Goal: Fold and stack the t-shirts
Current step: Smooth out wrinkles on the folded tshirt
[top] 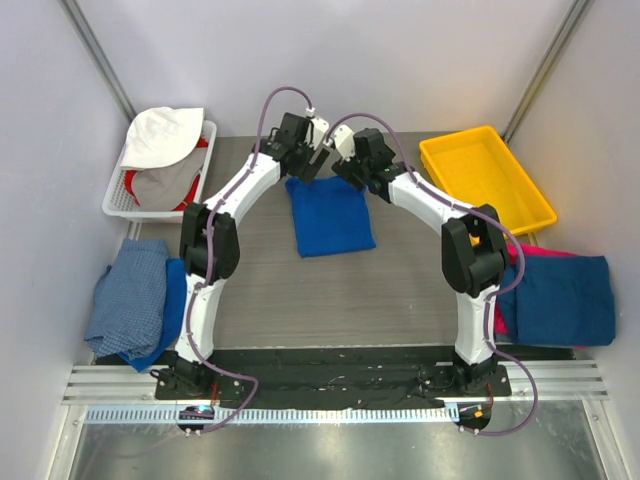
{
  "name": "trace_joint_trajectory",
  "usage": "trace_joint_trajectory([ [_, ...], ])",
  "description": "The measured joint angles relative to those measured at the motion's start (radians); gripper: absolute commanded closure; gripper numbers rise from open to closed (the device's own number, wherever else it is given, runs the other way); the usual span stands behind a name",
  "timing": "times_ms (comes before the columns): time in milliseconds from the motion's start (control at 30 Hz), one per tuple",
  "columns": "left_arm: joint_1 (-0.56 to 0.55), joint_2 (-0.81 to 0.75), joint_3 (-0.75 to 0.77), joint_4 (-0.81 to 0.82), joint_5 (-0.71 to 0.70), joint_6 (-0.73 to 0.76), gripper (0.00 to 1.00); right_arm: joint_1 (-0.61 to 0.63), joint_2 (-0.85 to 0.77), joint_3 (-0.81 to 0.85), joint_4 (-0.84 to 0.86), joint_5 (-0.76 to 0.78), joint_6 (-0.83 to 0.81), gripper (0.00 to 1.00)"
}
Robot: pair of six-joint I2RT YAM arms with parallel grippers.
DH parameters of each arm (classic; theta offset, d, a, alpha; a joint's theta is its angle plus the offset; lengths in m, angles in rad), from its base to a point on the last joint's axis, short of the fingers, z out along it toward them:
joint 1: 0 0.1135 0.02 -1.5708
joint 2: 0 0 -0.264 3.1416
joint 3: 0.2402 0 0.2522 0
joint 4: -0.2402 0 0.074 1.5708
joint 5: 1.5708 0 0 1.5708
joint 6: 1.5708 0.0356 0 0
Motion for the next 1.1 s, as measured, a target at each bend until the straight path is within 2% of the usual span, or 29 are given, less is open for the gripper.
trace_joint_trajectory([
  [400,0.0,0.003,-0.013,0.015,-0.024,0.01,0.11,-0.011,0.088,0.006,0.028,0.0,0.008,0.12],
  [867,0.0,0.056,-0.023,0.03,-0.045,0.026,0.11,-0.013,0.097,0.006,0.051,-0.001,0.016,0.12],
  [1100,0.0,0.084,-0.033,0.041,-0.055,0.027,0.11,-0.022,0.172,0.006,0.08,-0.008,0.031,0.12],
])
